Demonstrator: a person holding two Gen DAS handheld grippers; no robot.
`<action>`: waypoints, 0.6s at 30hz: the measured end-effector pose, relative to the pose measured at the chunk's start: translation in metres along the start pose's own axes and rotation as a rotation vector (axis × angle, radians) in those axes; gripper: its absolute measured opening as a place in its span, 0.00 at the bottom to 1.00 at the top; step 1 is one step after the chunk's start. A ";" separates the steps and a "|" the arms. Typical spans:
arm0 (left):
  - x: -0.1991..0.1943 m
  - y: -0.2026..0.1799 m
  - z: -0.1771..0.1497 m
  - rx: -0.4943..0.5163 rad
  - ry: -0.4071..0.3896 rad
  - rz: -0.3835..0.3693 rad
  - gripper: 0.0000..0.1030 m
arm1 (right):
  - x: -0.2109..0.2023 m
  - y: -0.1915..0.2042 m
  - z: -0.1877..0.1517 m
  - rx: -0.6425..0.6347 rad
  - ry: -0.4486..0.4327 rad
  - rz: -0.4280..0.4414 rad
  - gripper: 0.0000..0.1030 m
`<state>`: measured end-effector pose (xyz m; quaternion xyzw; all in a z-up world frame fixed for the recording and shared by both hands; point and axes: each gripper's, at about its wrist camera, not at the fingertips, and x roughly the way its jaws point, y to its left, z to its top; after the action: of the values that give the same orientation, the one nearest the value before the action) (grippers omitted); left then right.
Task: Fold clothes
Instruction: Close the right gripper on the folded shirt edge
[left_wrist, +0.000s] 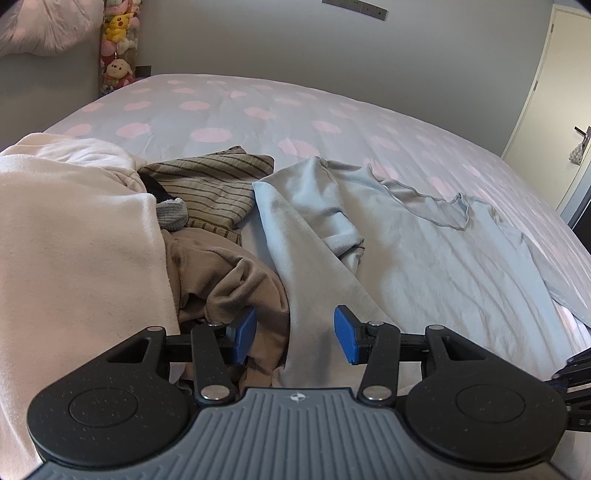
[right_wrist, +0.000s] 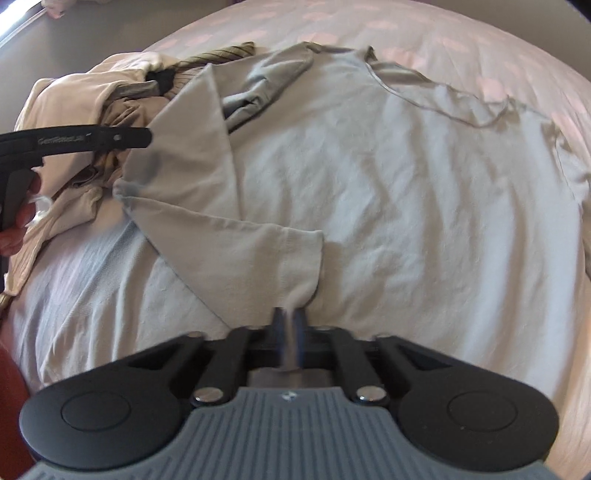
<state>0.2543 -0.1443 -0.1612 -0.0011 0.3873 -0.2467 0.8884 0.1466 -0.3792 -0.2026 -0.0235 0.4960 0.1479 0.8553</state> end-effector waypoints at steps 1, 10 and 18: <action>0.000 0.000 0.000 0.000 0.000 0.000 0.43 | -0.007 0.005 0.000 -0.026 -0.015 0.003 0.03; -0.004 -0.002 0.001 0.015 0.000 0.010 0.43 | -0.051 0.097 -0.034 -0.613 -0.060 -0.023 0.04; -0.009 0.001 0.001 0.003 -0.004 0.002 0.43 | -0.044 0.121 -0.077 -0.677 0.058 0.032 0.10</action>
<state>0.2503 -0.1401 -0.1545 0.0000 0.3853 -0.2460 0.8894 0.0284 -0.2883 -0.1910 -0.3024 0.4434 0.3170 0.7819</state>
